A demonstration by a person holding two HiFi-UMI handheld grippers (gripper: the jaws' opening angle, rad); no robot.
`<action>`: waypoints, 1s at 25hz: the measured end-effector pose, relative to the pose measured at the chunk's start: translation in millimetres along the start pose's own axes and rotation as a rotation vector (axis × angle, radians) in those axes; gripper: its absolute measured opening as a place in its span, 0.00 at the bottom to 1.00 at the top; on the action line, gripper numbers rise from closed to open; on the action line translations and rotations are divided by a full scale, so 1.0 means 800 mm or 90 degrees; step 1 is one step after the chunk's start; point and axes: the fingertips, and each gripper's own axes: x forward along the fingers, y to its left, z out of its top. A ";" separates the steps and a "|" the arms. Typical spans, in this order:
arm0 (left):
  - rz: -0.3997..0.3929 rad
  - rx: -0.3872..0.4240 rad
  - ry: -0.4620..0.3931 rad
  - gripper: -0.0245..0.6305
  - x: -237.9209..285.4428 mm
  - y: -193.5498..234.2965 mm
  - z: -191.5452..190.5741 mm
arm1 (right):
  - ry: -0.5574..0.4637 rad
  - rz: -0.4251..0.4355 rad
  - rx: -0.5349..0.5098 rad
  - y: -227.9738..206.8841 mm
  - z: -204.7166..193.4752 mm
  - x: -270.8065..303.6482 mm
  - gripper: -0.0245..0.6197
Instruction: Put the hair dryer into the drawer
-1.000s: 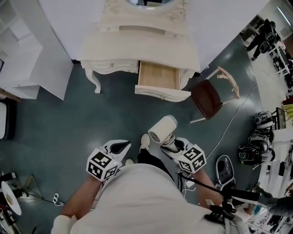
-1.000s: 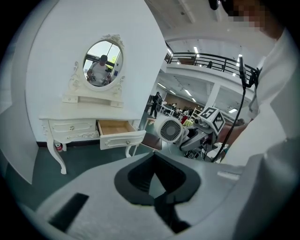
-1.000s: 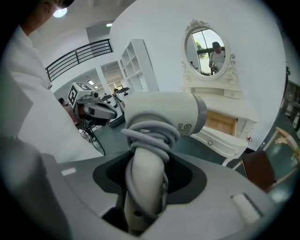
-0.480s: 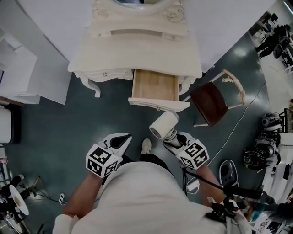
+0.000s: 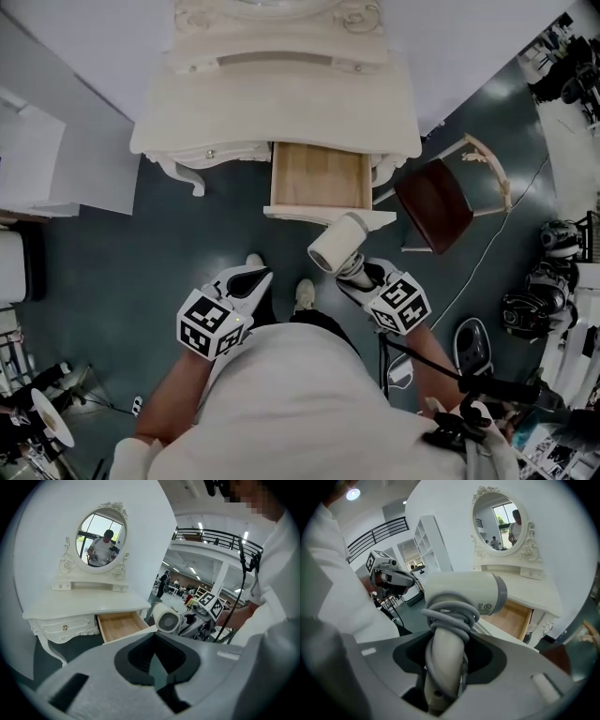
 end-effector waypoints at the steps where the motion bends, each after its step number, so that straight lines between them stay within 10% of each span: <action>1: -0.004 0.002 -0.001 0.04 0.000 0.008 0.004 | 0.002 -0.002 0.003 -0.002 0.005 0.005 0.36; 14: -0.079 0.060 0.010 0.04 -0.025 0.132 0.064 | 0.024 -0.045 0.051 -0.032 0.089 0.085 0.36; 25: -0.041 0.018 0.010 0.04 0.006 0.168 0.091 | 0.134 0.012 -0.021 -0.105 0.087 0.136 0.36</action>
